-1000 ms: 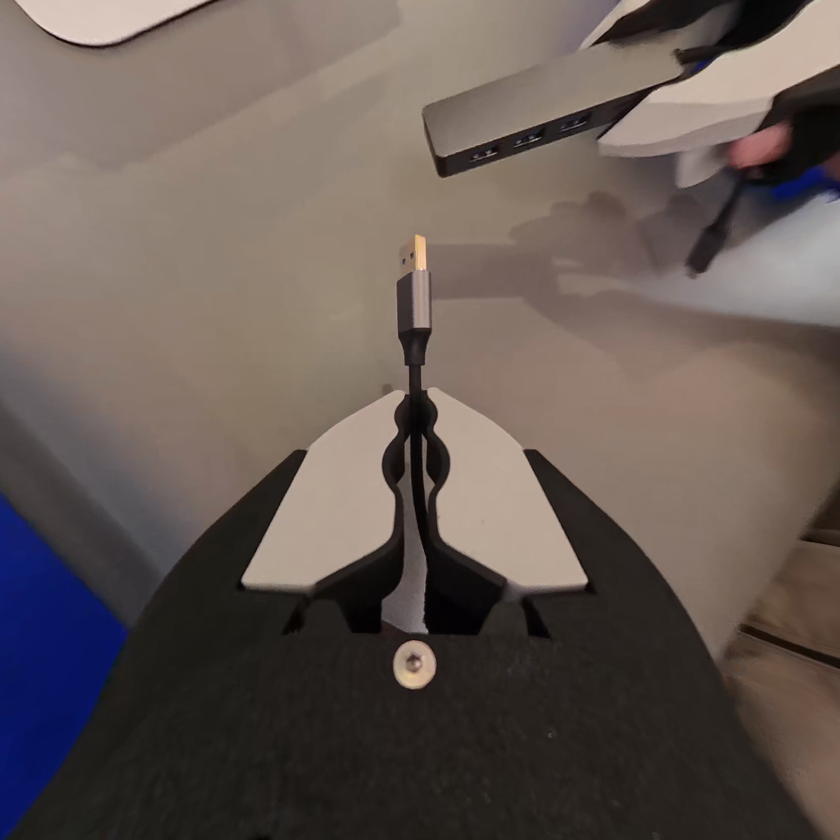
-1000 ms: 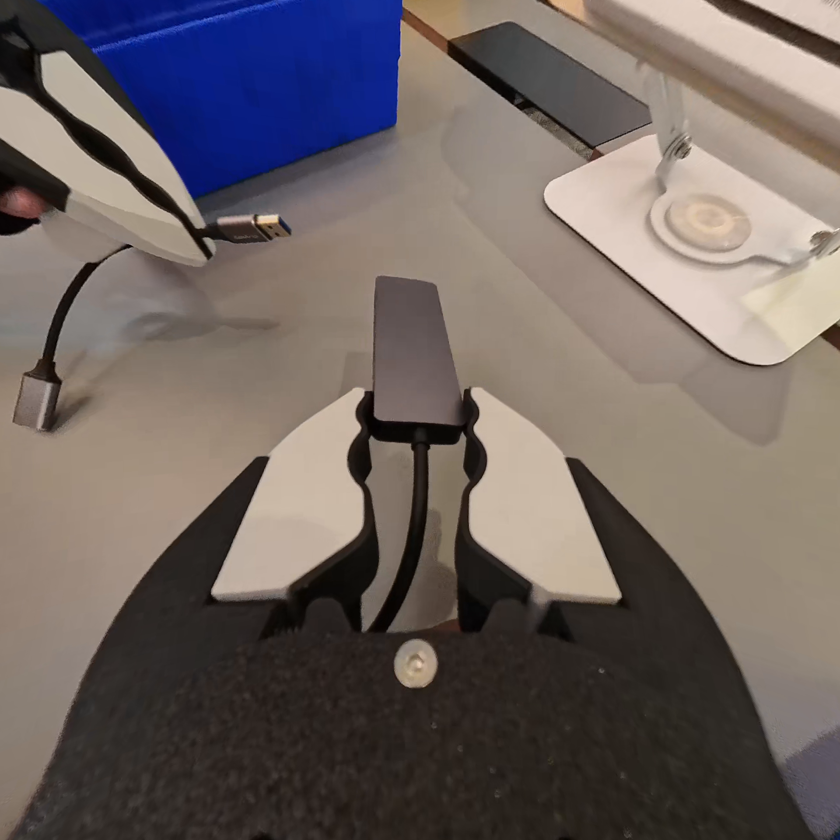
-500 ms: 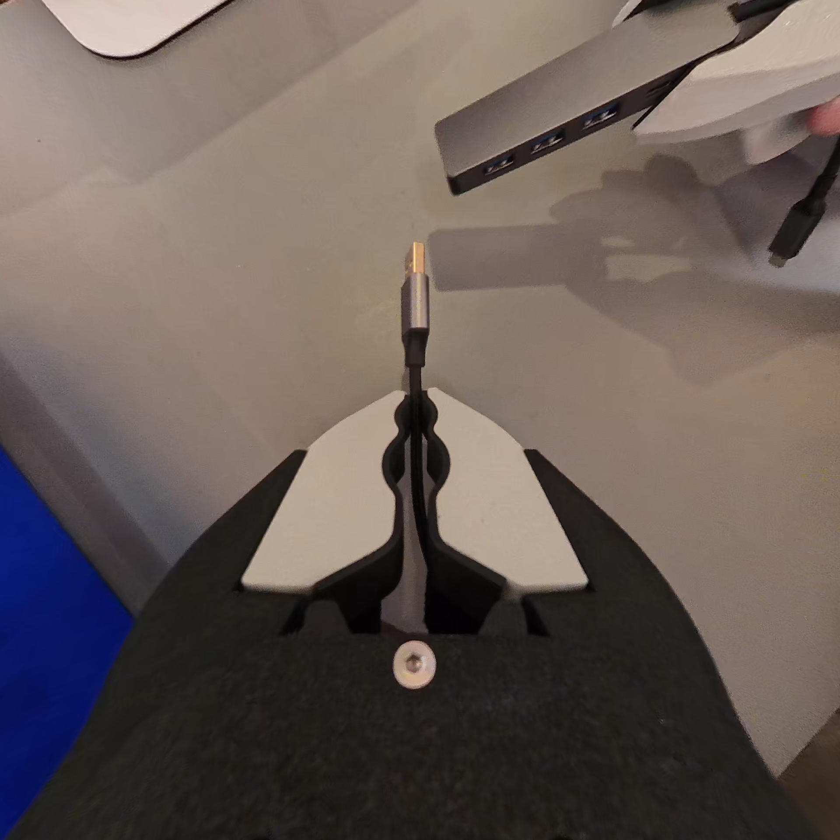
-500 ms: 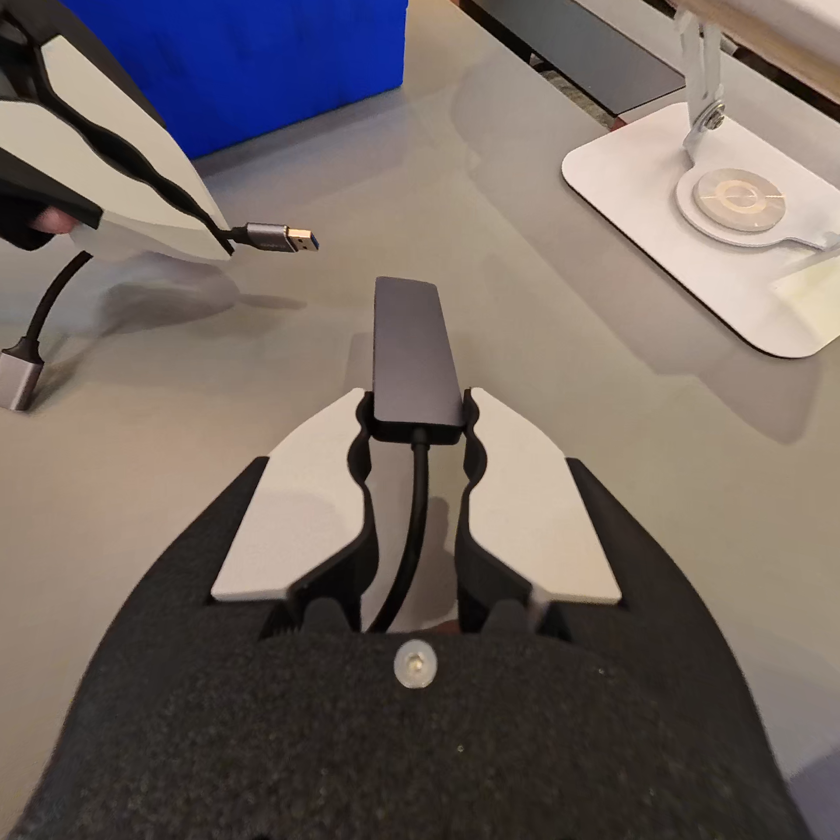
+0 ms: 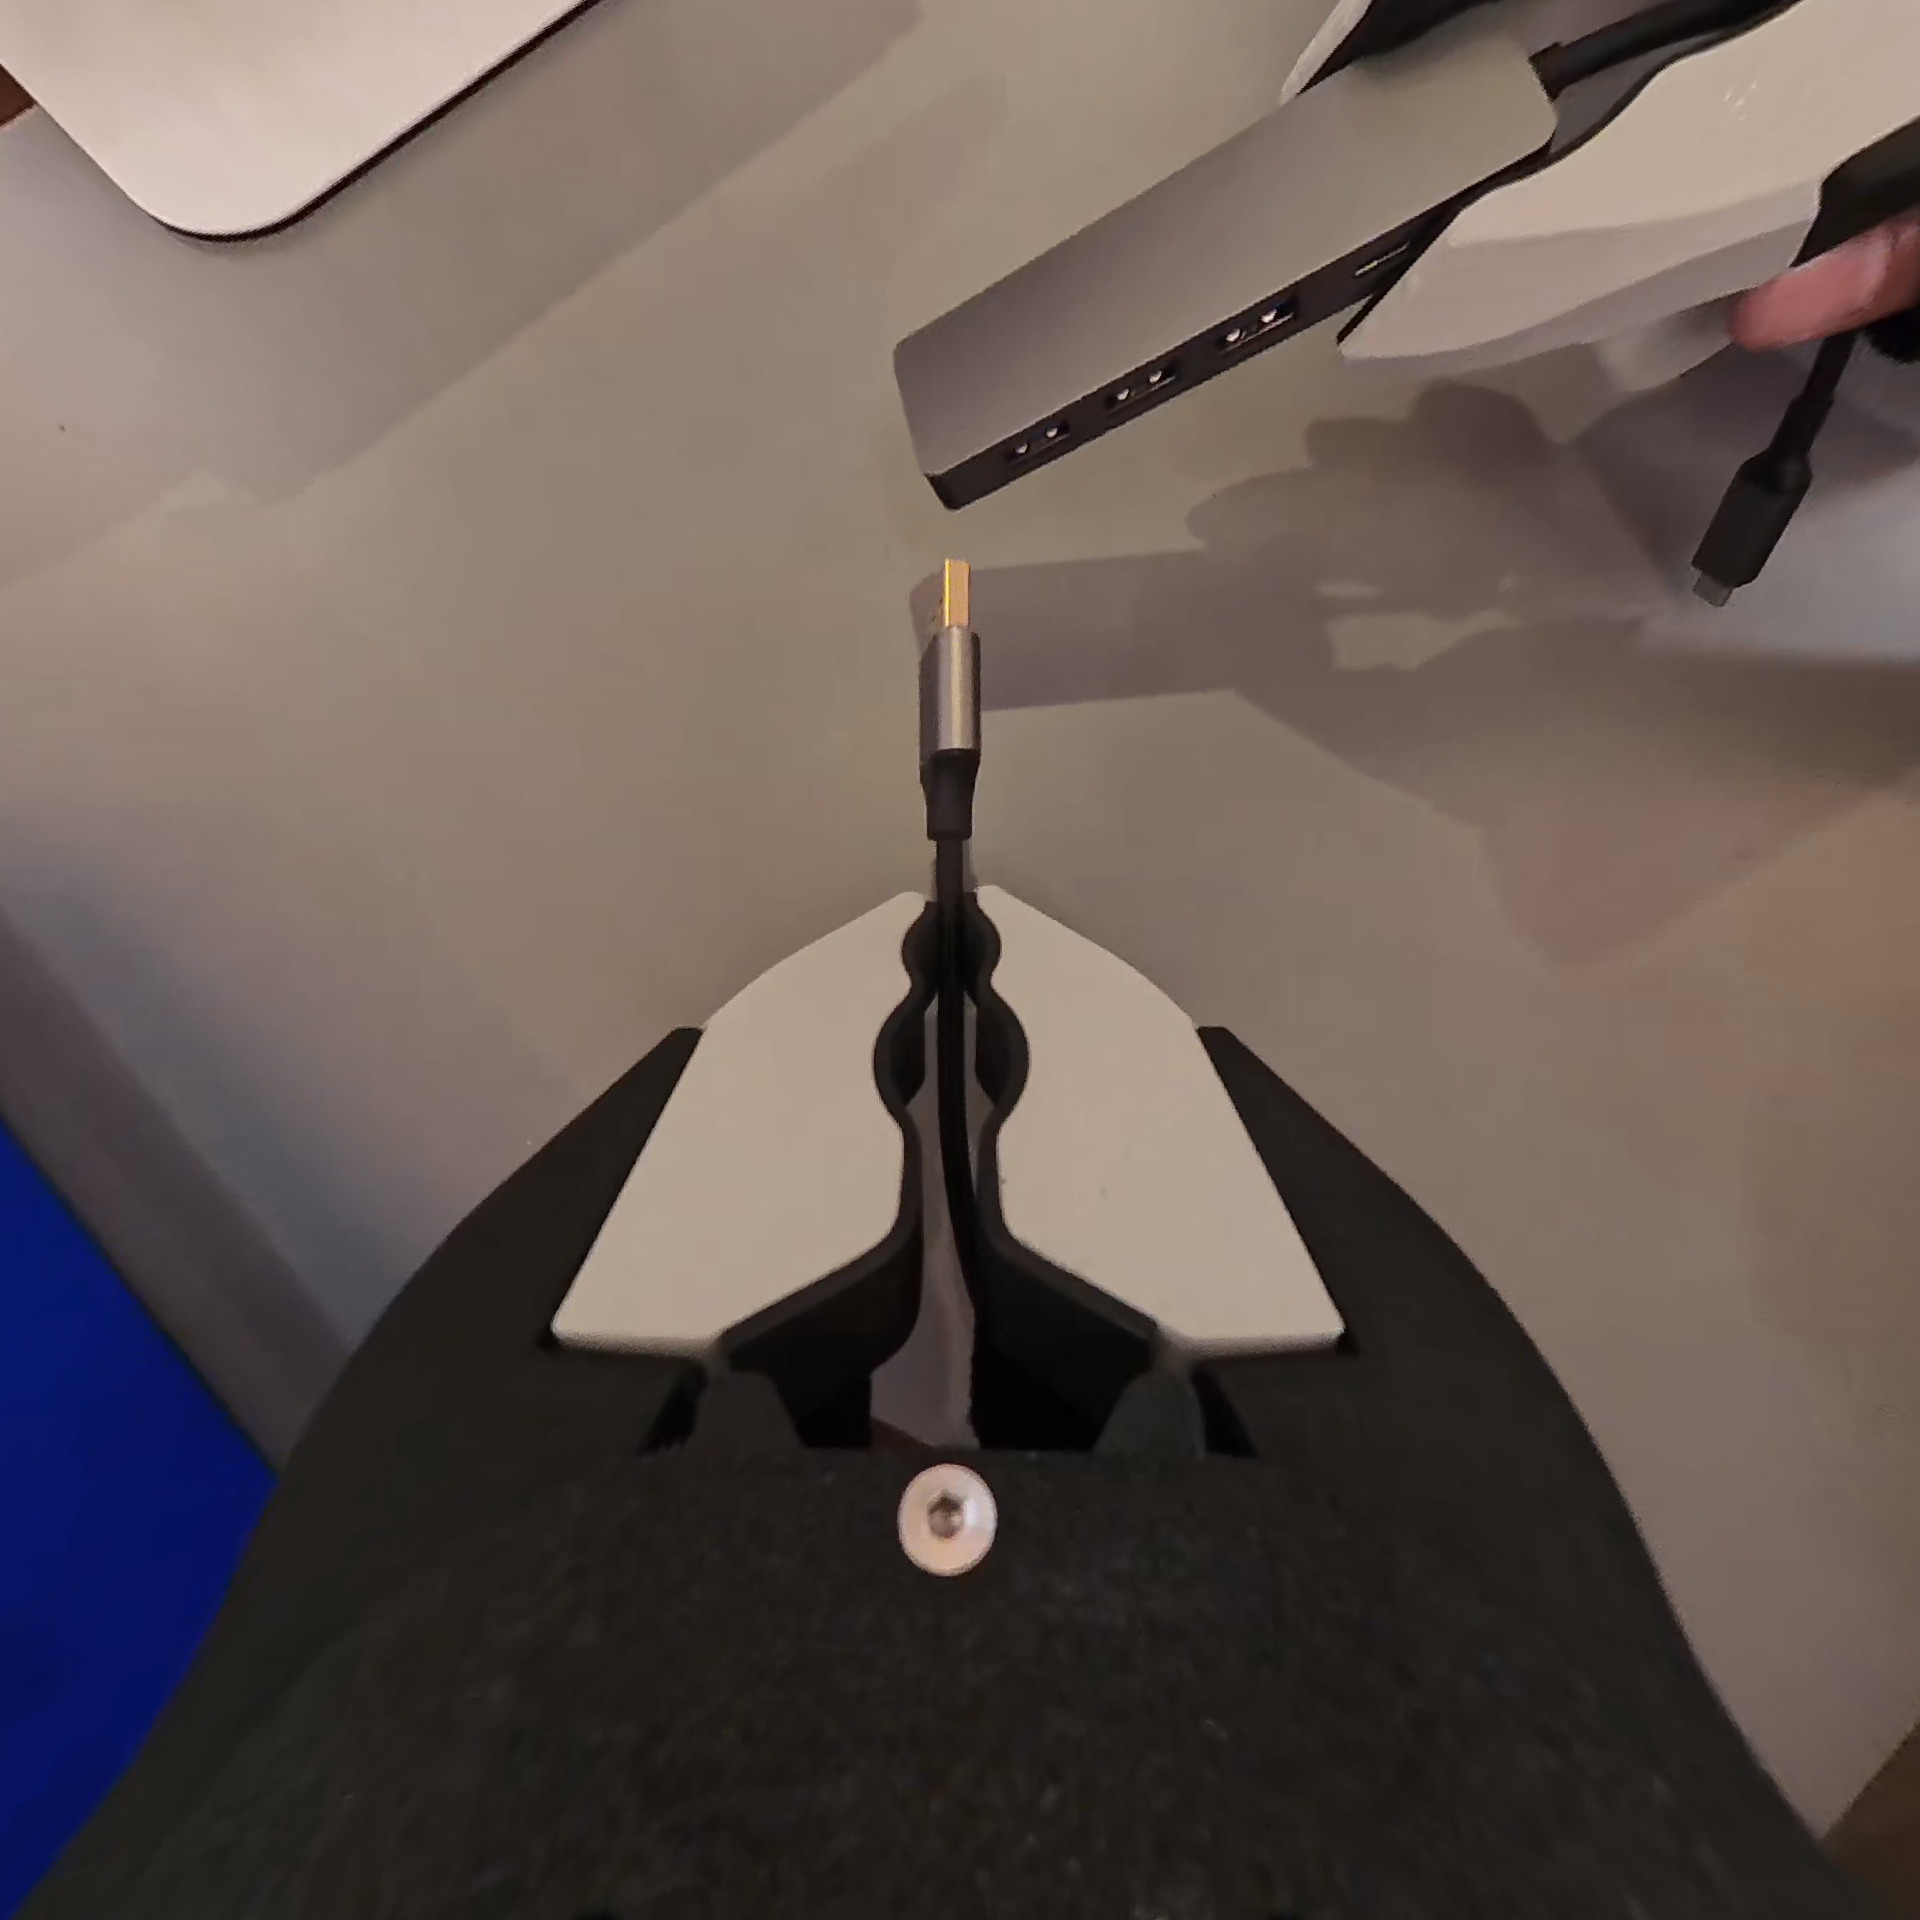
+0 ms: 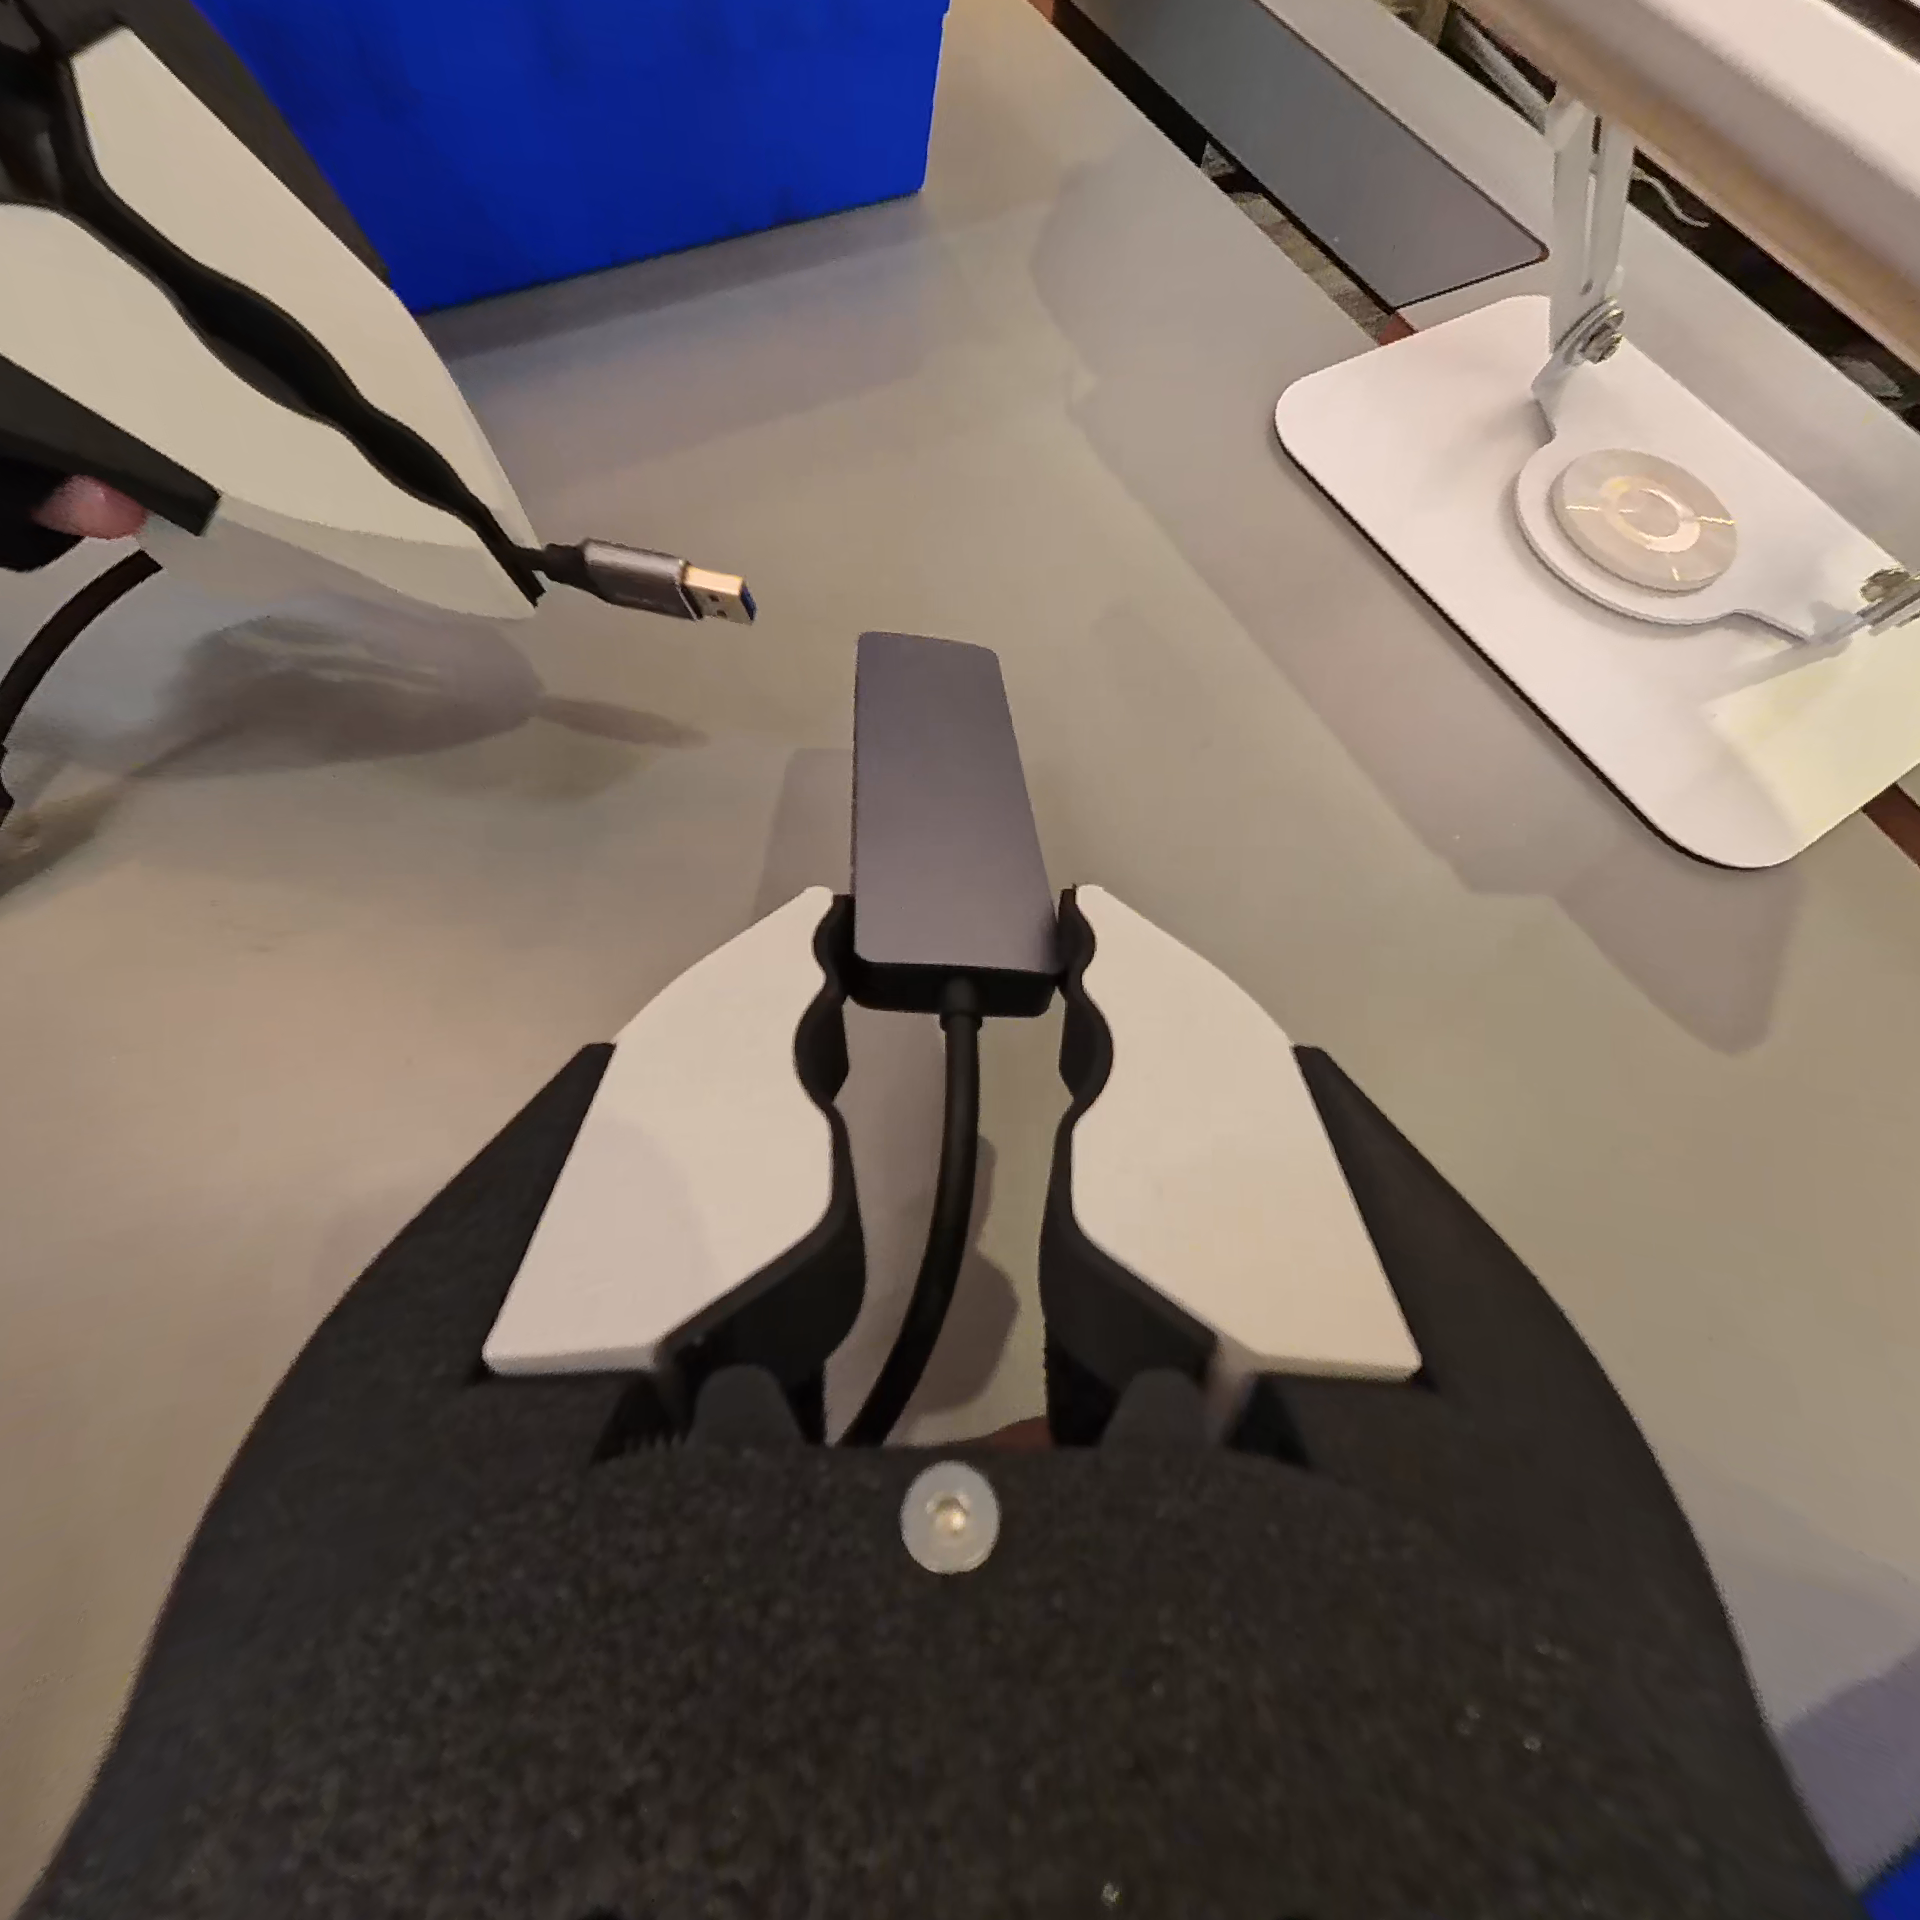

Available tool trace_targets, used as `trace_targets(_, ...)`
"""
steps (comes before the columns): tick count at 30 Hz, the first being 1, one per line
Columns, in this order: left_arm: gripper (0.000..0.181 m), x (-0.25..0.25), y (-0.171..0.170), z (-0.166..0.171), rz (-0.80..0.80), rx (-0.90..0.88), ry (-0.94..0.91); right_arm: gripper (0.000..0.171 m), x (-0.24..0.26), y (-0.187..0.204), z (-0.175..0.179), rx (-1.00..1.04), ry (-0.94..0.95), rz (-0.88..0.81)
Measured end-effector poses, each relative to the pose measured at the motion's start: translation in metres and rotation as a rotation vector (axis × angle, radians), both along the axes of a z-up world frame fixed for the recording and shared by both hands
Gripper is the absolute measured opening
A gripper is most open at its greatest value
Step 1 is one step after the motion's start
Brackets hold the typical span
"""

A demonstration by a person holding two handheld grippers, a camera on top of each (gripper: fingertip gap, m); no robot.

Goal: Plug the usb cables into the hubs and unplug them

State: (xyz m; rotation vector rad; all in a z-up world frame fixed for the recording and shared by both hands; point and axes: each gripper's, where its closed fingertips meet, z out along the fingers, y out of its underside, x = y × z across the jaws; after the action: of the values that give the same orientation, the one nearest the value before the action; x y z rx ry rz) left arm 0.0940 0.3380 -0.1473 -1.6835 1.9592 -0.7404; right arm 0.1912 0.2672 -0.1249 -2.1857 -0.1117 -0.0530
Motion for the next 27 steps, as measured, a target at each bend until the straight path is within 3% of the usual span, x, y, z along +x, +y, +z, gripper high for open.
trace_targets(27,0.004,-0.005,0.004,-0.012,-0.007,0.041,0.029,0.037,0.002,0.001,-0.004,-0.007,-0.009,-0.007)
